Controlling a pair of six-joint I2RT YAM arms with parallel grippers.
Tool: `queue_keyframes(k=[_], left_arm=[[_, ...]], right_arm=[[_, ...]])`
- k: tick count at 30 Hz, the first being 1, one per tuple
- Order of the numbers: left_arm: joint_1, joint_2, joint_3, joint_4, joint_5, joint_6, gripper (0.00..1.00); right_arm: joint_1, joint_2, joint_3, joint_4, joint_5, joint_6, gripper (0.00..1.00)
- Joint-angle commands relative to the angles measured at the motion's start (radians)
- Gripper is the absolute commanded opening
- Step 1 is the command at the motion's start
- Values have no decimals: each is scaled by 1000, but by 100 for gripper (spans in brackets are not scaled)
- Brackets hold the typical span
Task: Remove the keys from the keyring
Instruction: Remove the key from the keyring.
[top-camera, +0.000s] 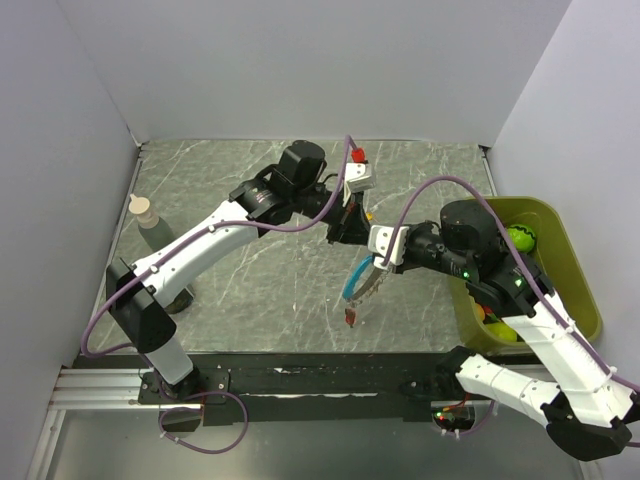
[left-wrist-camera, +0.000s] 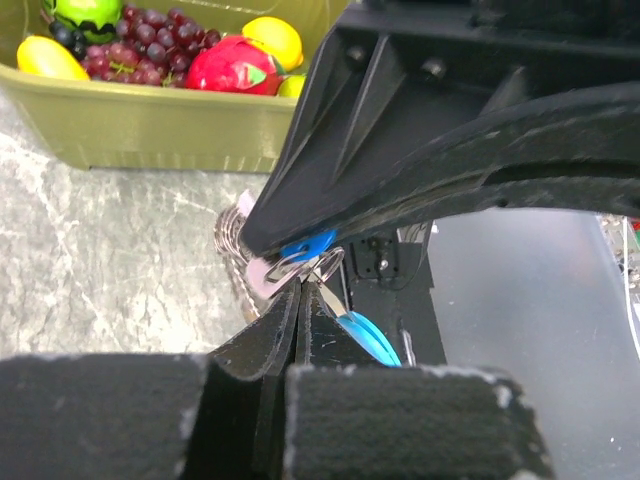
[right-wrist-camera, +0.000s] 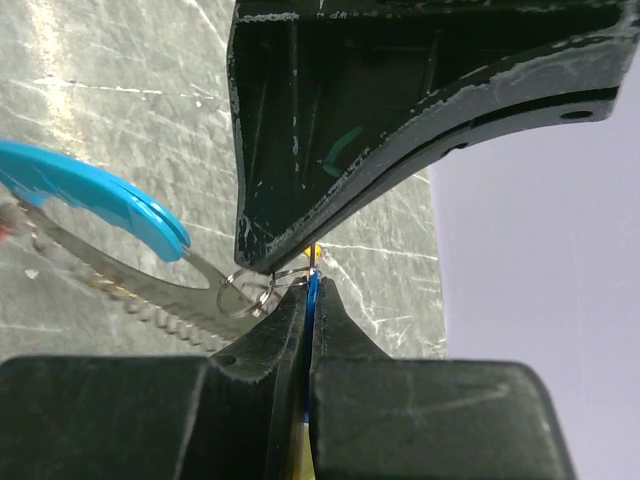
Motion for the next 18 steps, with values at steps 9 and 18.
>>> queue_keyframes(k=[9,18], left_arm=[[62,-70,-36,161,63,-130,1],[68,-79,-36,170,69,-142,1]], right_arm=[[-10,-58,-52,71,44,-14,0],[-19,-56,-59,57,20,-14,0]])
